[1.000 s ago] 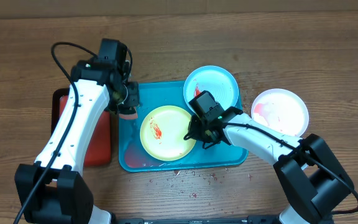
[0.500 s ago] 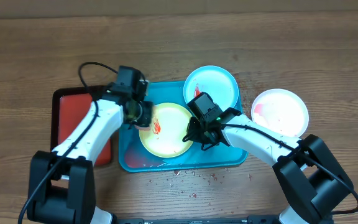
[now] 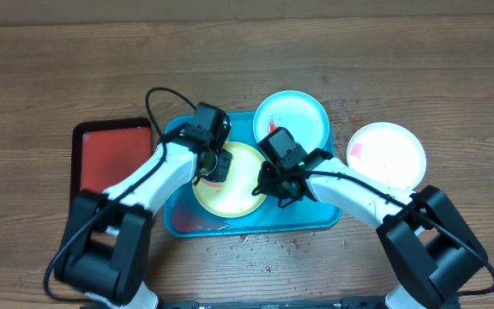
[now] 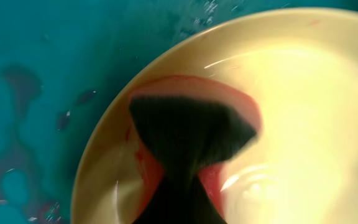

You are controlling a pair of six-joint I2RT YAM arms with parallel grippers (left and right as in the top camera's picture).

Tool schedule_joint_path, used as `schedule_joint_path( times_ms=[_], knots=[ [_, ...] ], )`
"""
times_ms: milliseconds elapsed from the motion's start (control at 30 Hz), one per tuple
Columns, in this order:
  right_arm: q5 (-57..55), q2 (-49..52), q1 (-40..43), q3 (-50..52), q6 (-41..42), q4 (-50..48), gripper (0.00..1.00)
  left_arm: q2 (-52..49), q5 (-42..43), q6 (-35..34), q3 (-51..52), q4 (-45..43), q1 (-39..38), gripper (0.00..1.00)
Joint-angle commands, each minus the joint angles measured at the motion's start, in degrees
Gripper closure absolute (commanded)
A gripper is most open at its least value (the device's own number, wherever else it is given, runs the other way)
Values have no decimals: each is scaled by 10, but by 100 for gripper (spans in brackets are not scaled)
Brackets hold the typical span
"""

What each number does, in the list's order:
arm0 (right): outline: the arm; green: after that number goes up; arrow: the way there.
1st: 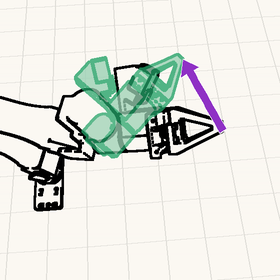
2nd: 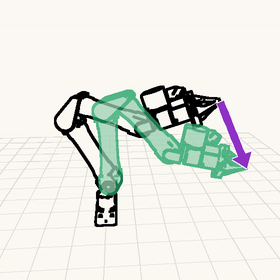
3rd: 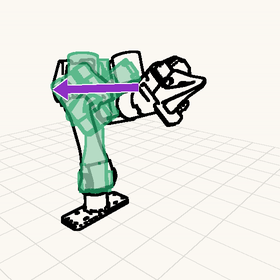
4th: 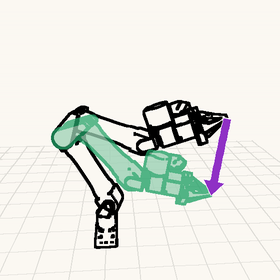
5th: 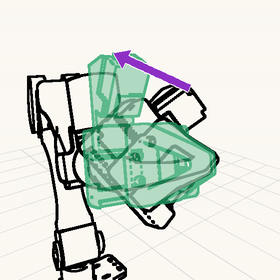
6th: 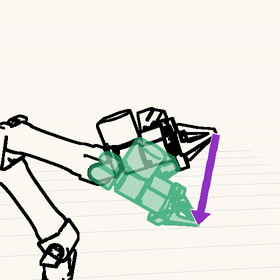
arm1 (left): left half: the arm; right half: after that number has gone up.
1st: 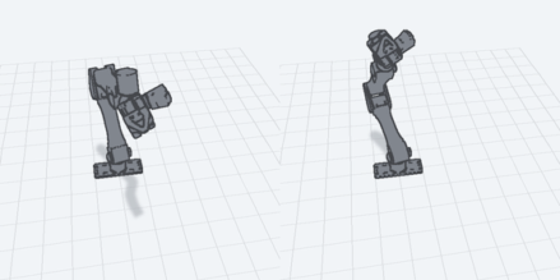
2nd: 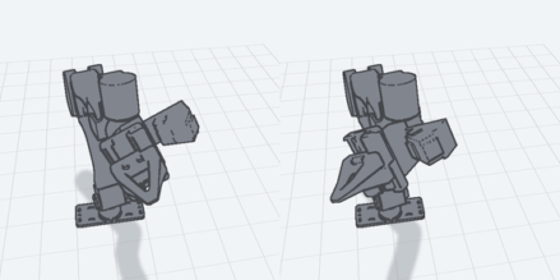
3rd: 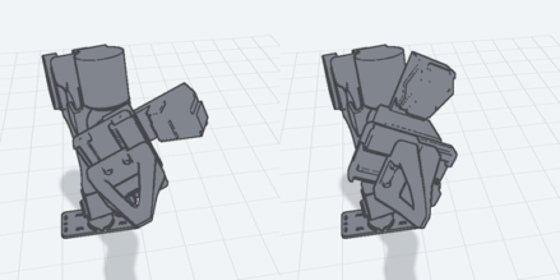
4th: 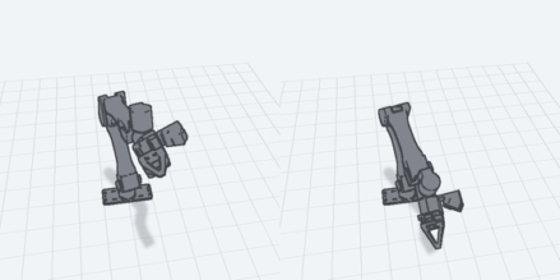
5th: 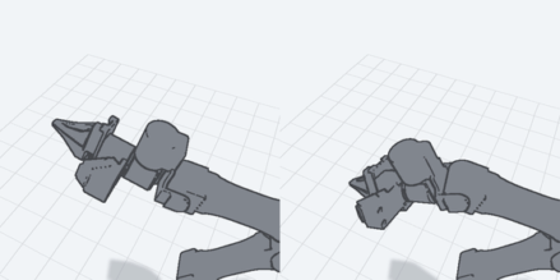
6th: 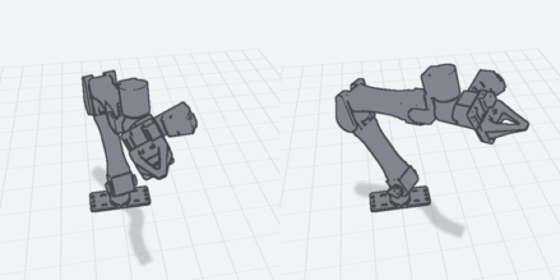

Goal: Clean dirty plates on tray and stack at the side
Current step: 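Scrub the yellow plate with the left sponge while right holds it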

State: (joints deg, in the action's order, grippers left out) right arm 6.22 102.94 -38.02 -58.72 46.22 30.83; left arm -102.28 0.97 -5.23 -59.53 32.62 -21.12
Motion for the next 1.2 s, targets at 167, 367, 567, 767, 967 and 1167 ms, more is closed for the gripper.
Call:
schedule_joint_path(
  times_ms=[167, 367, 567, 767, 967, 1167],
  knots=[
    [0, 0, -2, -9, -11, 1, 96, -71, 58, -24, 2, 31, 2, 96],
    [-1, 0, -2, -9, -11, 0, 96, -71, 340, 189, -4, 76, 2, 96],
    [-1, 0, -2, -9, -11, 1, 96, -71, 27, -38, -4, 31, 2, 96],
    [-1, 0, -2, -9, -11, 1, 96, -71, -239, -200, -7, 17, 2, 96],
    [-1, 0, -2, -9, -11, 1, 96, -71, -274, -192, -9, -49, 2, 96],
    [-1, 0, -2, -9, -13, 1, 96, -71, -103, -87, -9, -33, 2, 96]
  ],
)
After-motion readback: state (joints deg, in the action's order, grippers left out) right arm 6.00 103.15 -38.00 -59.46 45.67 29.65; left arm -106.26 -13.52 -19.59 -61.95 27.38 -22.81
